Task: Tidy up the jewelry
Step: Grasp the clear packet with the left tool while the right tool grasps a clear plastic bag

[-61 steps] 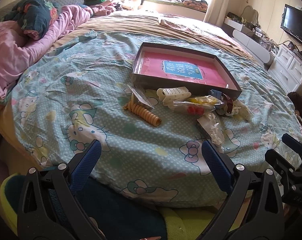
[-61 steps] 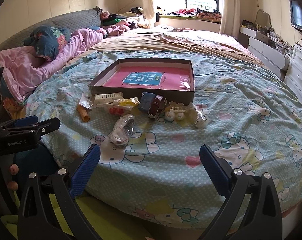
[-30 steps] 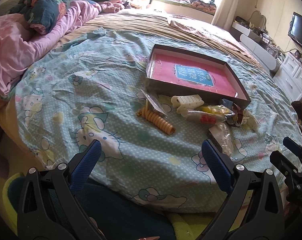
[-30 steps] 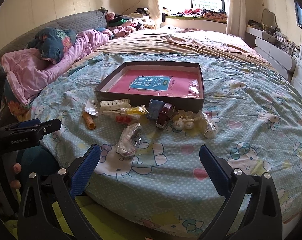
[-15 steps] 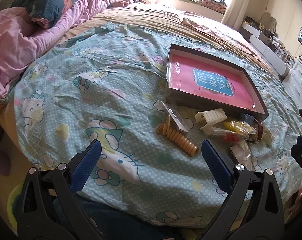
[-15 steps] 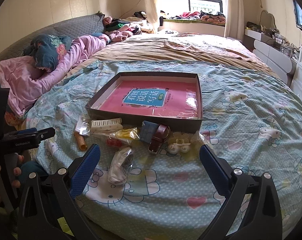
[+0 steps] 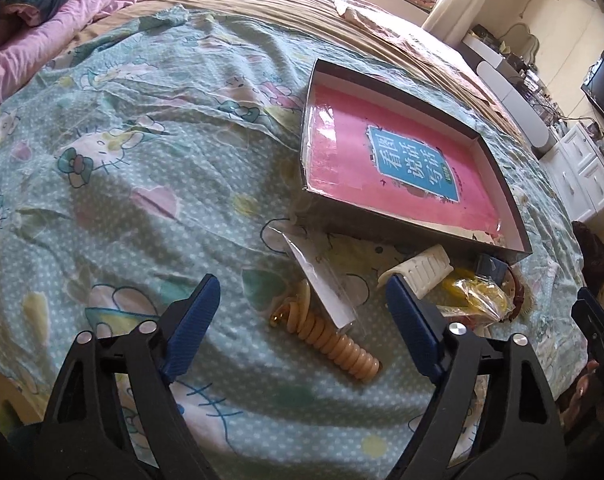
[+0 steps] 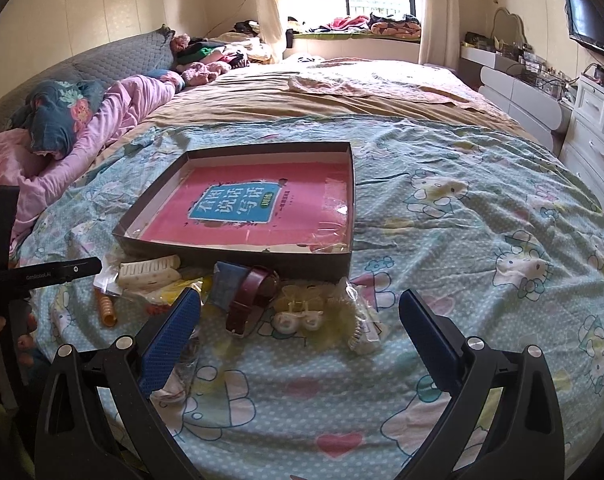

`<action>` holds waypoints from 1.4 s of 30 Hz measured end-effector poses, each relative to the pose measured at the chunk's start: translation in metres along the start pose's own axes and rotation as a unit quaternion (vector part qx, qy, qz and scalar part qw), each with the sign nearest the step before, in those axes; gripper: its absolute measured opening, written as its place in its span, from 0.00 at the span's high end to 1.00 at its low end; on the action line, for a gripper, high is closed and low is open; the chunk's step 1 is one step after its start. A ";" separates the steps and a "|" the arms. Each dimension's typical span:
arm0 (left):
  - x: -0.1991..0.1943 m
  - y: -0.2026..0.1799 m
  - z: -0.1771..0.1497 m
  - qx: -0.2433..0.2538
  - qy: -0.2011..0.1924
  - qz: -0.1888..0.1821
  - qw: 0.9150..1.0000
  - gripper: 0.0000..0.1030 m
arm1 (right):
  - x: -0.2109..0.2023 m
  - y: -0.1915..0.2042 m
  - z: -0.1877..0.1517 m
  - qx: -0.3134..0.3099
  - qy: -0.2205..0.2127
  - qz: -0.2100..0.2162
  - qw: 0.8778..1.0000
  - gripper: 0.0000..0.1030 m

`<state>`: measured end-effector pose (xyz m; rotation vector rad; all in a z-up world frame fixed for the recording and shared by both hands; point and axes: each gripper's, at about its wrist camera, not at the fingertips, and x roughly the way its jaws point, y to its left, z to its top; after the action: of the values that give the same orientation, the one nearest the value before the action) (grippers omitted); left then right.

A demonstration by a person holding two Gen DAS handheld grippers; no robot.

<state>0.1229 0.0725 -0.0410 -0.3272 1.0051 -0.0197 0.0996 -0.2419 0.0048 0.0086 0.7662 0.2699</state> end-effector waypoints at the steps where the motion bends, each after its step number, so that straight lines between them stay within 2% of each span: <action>1: 0.004 0.000 0.001 0.001 0.002 0.000 1.000 0.32 | 0.004 -0.004 0.000 0.004 0.004 -0.005 1.000 0.04; 7: 0.019 0.000 0.004 0.006 0.020 -0.010 1.000 0.50 | 0.021 -0.023 -0.003 0.020 0.020 -0.015 0.999 0.04; 12: 0.027 -0.001 0.009 0.009 0.023 -0.016 1.000 0.57 | 0.034 -0.032 -0.008 0.024 0.031 -0.022 0.999 0.04; 19: 0.037 -0.007 0.016 0.024 0.020 -0.014 0.999 0.76 | 0.053 -0.043 -0.013 0.016 0.053 -0.024 0.998 0.04; 23: 0.037 -0.012 0.016 0.038 0.013 -0.016 0.999 0.81 | 0.064 -0.048 -0.017 0.019 0.064 -0.021 0.998 0.05; 25: 0.034 -0.014 0.015 0.043 0.007 -0.019 0.999 0.83 | 0.070 -0.050 -0.018 0.018 0.069 -0.018 0.997 0.16; 30: 0.023 -0.017 0.016 0.050 -0.011 -0.028 0.998 0.85 | 0.084 -0.054 -0.021 0.019 0.085 -0.006 0.996 0.32; 33: 0.015 -0.020 0.018 0.053 -0.023 -0.033 0.998 0.86 | 0.087 -0.055 -0.025 0.011 0.087 -0.009 0.996 0.48; 36: 0.009 -0.024 0.021 0.059 -0.033 -0.035 0.997 0.86 | 0.083 -0.053 -0.027 0.000 0.080 0.008 0.997 0.69; 37: 0.007 -0.026 0.022 0.061 -0.035 -0.038 0.997 0.87 | 0.081 -0.052 -0.028 -0.006 0.075 0.011 0.997 0.73; 42: -0.002 -0.031 0.025 0.065 -0.045 -0.046 0.996 0.87 | 0.066 -0.057 -0.027 0.003 0.057 0.017 0.998 0.76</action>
<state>0.1468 0.0500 -0.0187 -0.2519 0.8934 -0.1516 0.1405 -0.2834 -0.0657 0.0119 0.8801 0.3021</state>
